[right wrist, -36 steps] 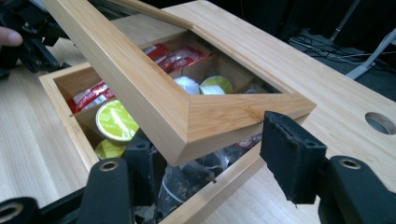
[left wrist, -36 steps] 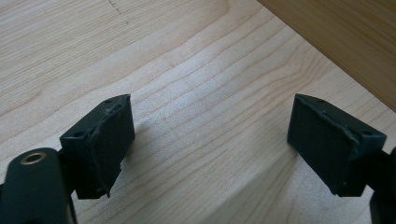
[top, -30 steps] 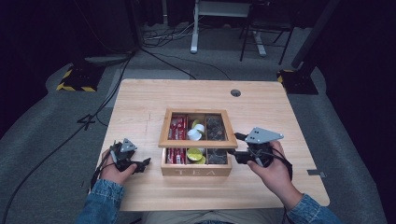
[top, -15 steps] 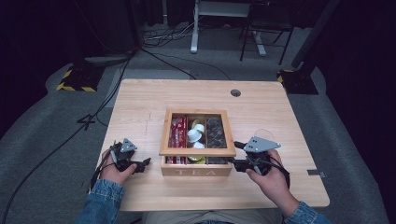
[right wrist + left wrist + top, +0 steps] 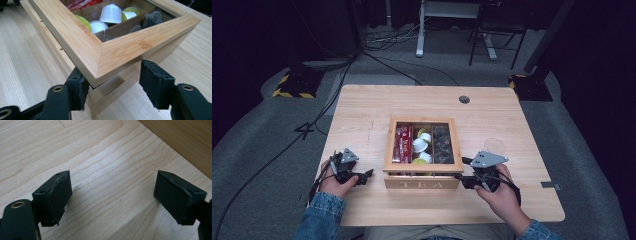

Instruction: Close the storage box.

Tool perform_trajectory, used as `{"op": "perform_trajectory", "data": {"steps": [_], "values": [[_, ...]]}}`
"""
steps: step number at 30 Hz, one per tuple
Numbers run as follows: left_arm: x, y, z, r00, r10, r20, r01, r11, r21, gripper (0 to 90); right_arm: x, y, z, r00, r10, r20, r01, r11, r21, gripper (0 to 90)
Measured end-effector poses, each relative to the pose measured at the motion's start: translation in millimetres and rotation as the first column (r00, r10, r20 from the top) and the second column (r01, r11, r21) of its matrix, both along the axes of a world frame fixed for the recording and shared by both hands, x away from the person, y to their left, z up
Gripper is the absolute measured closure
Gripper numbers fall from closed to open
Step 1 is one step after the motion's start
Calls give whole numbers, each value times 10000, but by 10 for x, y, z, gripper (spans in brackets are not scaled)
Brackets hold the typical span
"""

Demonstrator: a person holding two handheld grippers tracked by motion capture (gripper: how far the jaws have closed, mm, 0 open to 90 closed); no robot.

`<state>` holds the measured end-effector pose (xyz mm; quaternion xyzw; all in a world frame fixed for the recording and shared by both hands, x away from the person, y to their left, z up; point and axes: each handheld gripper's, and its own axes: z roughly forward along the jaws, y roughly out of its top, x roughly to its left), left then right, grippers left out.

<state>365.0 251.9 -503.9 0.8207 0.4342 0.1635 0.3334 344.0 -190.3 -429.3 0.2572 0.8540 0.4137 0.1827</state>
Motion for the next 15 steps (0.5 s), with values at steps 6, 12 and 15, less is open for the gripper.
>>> {"op": "perform_trajectory", "data": {"steps": [6, 12, 15], "values": [[-1, -1, -1, 10000, 17, -10, -17, 10000, -21, 153, -6, 6, -26, 9999, -132, -63, 131, 9996, -240, 369], [0, 0, 0, 10000, -2, 2, 2, 10000, 5, 152, -26, 13, -4, 9999, -87, -106, 82, 9989, -463, 352], [1, 0, 0, 10000, -2, 3, 2, 10000, 5, 152, -31, 9, 5, 9998, -46, -187, 35, 9984, -566, 321]]}}
